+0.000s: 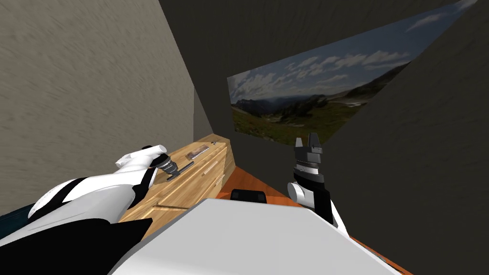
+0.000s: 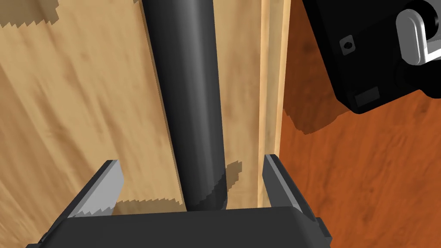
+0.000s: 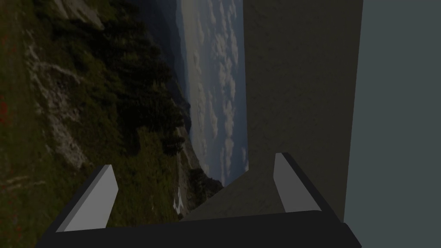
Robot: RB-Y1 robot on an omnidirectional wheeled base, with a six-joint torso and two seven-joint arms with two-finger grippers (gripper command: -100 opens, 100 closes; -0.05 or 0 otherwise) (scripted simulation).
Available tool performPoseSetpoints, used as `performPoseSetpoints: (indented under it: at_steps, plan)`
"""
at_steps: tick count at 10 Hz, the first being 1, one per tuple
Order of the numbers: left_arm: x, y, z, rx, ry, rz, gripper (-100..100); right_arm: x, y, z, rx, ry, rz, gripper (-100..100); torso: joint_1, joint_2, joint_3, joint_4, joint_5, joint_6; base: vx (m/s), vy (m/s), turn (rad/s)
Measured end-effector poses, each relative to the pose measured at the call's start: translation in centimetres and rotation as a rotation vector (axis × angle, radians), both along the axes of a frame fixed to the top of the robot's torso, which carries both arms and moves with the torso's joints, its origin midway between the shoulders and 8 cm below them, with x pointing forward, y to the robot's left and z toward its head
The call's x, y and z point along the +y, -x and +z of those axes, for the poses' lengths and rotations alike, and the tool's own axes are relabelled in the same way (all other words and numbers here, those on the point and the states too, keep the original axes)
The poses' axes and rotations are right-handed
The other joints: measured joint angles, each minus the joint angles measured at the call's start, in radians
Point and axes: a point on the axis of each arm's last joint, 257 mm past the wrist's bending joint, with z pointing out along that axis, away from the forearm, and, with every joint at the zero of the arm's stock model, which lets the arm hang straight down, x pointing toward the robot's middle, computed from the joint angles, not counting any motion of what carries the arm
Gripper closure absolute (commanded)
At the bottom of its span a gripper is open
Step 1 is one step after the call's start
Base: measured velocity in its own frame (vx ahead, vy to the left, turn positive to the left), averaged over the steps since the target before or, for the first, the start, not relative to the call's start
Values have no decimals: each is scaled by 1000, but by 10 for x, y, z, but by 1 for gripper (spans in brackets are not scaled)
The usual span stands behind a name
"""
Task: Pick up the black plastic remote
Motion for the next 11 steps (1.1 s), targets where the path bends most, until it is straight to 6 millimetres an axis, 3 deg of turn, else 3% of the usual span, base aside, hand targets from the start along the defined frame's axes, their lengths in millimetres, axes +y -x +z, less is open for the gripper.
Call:
performPoseSetpoints:
  at_steps: [11]
  plan:
    - [29, 63, -20, -1, -2, -116, -100, 0, -1, -5, 13, -2, 1, 0, -5, -13, -7, 1, 2, -1, 130, -51, 99]
